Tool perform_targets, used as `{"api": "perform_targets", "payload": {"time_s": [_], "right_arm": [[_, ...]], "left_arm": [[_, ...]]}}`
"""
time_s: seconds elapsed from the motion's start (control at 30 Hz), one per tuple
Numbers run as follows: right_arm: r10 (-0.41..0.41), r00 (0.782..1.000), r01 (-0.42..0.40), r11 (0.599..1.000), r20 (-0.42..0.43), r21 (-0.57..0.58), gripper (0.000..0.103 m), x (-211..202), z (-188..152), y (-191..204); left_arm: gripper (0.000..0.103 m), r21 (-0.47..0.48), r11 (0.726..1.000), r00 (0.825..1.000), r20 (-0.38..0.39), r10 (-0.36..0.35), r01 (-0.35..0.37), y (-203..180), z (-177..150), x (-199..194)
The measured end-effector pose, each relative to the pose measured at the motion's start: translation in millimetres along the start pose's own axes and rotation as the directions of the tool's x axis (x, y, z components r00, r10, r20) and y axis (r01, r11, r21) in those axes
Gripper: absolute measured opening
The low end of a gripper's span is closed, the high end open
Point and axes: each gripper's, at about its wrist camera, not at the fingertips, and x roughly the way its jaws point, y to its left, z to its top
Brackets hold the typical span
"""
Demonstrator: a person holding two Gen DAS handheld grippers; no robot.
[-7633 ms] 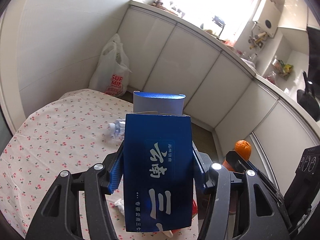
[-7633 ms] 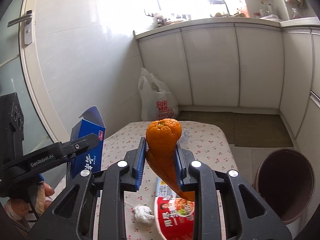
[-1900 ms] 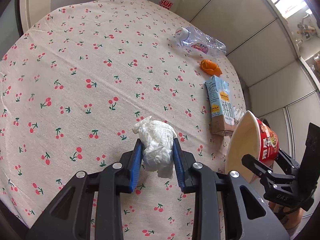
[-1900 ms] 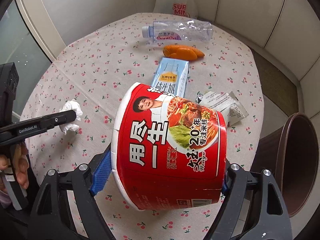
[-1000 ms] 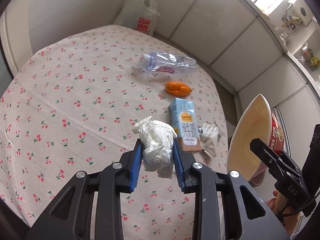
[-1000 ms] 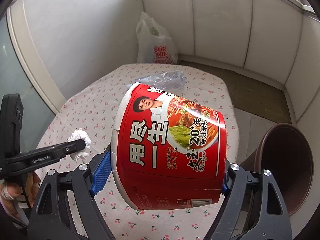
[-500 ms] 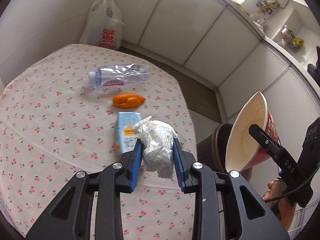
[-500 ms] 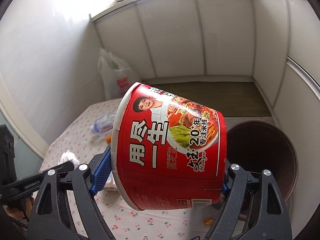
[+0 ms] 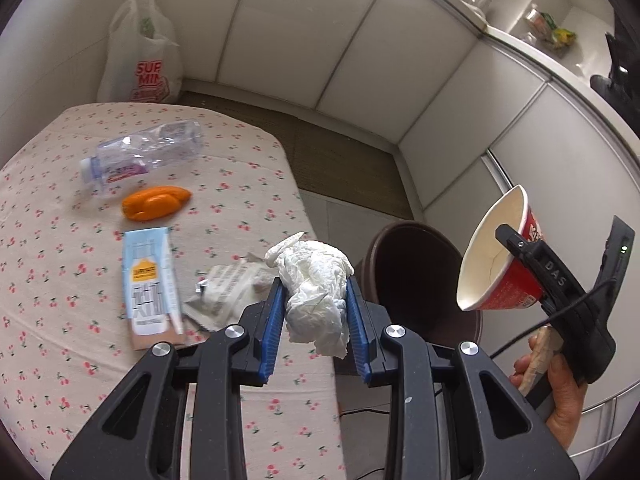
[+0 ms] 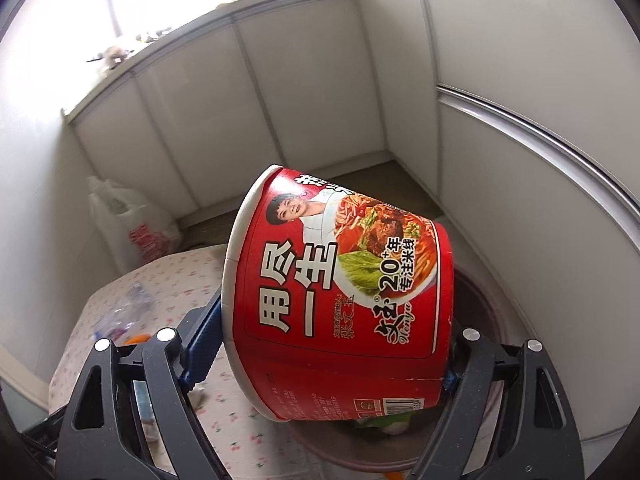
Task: Collect trash
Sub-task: 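Open the right tool to drop the bowl while the left tool drops the tissue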
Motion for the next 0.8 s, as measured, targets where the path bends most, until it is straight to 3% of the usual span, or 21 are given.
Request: {"api": "perform_targets", "payload": {"time_s": [0.07,0.1,0.47,0.8], "right_arm": [[-0.034,0.999,0.035,0.999,-0.017,0.023,0.095,6.1,0.7,-10.7],[-0.053,0.998,0.054,0.998,-0.024,0.039,0.096,8.4,0.9,-17.0],[-0.170,0.985,0.174,0.963,-0.039,0.208,0.096,-3.7,-1.2,-88.4],[-0.260,0.965,0.261,0.928,-0.039,0.267,0.096,-15.1,3.6,-128.4]], "left_arm": [[0.030,0.021,1.000,1.000,-0.006,-0.008,0.008,-13.6,2.3,9.3],[0.030,0.033,0.999,1.000,-0.009,-0.014,0.014,-21.5,3.7,14.8],[0.030,0.145,0.988,0.998,-0.040,-0.055,0.061,-103.1,12.7,70.0],[0.031,0.221,0.971,0.993,-0.102,-0.065,0.086,-163.8,10.8,115.8]]}}
